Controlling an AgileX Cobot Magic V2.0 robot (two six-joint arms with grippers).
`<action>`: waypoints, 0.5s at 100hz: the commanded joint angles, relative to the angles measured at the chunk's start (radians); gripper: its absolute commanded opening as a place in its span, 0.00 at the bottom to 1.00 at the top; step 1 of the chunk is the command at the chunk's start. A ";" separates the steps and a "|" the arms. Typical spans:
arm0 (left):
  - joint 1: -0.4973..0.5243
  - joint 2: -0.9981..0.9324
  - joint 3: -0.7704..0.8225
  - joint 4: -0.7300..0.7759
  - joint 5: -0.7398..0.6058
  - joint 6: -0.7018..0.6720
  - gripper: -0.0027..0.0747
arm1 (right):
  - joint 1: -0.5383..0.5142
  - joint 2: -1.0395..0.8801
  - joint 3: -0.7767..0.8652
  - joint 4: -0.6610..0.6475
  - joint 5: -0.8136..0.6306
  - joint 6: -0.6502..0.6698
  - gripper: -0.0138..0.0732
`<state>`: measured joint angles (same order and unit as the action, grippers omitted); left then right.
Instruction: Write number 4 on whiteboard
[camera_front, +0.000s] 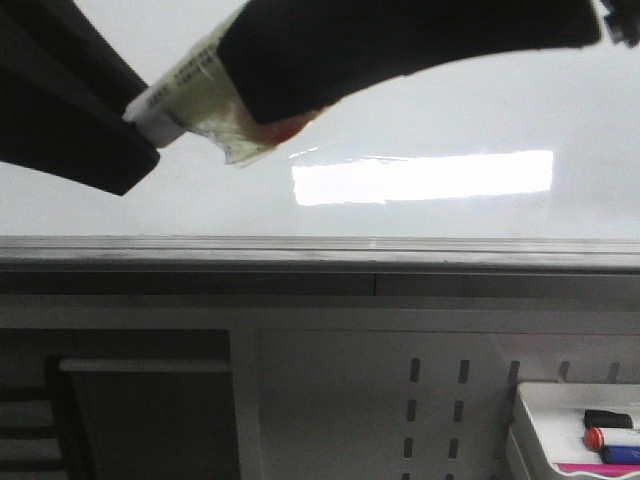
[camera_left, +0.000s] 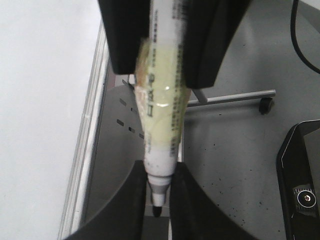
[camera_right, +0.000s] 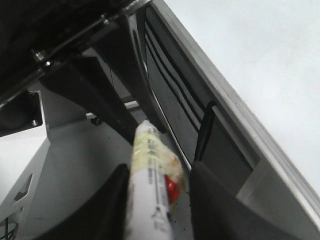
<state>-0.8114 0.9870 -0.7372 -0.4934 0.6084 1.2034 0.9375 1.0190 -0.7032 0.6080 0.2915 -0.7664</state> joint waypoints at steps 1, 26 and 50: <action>-0.007 -0.014 -0.032 -0.053 -0.058 -0.004 0.01 | 0.000 -0.008 -0.037 0.017 -0.062 -0.009 0.30; -0.007 -0.014 -0.032 -0.091 -0.058 -0.004 0.01 | 0.000 -0.008 -0.037 0.017 -0.062 -0.009 0.08; -0.003 -0.025 -0.032 -0.091 -0.071 -0.023 0.51 | 0.000 -0.008 -0.035 0.001 -0.061 -0.009 0.08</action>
<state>-0.8114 0.9864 -0.7372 -0.5312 0.6005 1.1994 0.9391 1.0190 -0.7032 0.6080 0.2939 -0.7702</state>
